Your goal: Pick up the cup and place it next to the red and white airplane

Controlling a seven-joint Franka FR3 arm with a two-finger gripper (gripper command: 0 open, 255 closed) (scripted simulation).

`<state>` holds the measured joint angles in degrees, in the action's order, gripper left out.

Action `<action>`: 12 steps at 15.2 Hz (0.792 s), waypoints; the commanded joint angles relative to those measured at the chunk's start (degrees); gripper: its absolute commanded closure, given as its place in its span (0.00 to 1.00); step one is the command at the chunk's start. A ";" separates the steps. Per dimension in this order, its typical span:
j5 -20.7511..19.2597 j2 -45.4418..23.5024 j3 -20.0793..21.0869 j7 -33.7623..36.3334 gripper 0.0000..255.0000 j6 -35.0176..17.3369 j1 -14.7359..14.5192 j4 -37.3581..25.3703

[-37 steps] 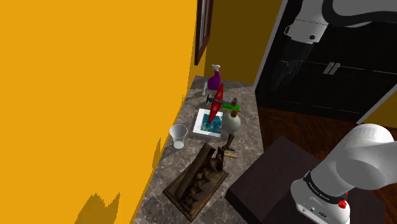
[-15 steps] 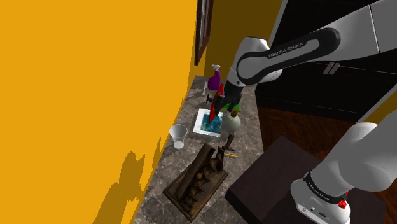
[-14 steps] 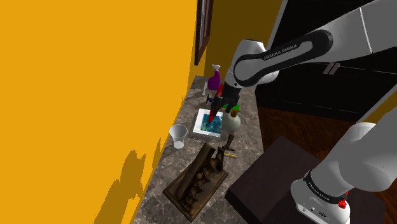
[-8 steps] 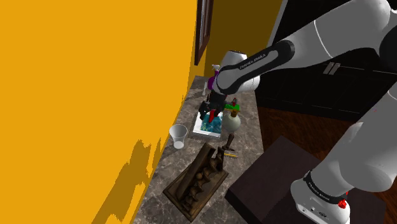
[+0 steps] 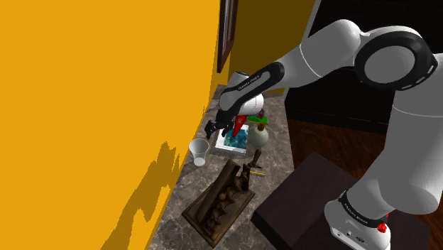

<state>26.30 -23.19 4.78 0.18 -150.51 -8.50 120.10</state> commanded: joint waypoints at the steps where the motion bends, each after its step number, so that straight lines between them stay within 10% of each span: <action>1: 0.56 -4.29 0.38 -0.11 0.00 -1.06 0.00 -3.83; 12: 1.37 -14.58 1.43 -0.22 0.00 -4.87 -0.78 -11.22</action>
<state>27.61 -37.40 6.14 -0.06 -155.10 -9.19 109.04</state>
